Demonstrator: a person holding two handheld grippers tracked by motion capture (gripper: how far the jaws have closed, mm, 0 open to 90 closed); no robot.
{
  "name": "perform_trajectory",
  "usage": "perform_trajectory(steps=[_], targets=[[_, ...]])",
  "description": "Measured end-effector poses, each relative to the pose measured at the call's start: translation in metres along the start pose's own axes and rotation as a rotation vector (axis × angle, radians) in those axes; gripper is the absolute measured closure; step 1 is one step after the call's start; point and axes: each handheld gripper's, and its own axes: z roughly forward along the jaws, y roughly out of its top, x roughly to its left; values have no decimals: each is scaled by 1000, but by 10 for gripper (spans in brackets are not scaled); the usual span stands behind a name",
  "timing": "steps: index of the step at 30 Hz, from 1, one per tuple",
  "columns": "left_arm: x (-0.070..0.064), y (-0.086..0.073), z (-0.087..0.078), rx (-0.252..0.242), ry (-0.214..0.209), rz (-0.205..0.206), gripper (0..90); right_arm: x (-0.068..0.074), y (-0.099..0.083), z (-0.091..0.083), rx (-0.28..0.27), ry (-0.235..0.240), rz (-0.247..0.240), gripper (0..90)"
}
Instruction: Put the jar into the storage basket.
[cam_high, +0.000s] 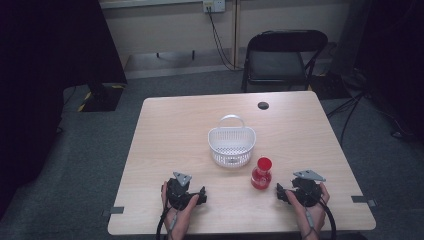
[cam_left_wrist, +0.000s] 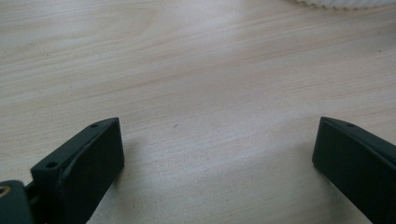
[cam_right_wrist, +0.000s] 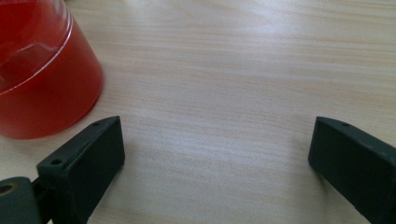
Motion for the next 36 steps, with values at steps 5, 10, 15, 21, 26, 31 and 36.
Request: perform_trajectory(steps=[5, 10, 15, 21, 26, 31, 36], targets=[[0, 0, 0, 0, 0, 0, 18, 0, 0, 0, 0, 0, 0, 24], [0, 0, 0, 0, 0, 0, 18, 0, 0, 0, 1, -1, 1, 24], [0, 0, 0, 0, 0, 0, 18, 1, 0, 0, 1, -6, 5, 25], [0, 0, 0, 0, 0, 0, 18, 2, -1, -3, -14, -6, 4, 33], [0, 0, 0, -1, 0, 0, 18, 3, -1, -5, -31, 2, 9, 34], [0, 0, 0, -1, 0, 0, 18, 3, -1, -8, -41, 14, 12, 33], [0, 0, 0, -1, 0, 0, 18, 4, -1, -11, -53, 23, 16, 33]])
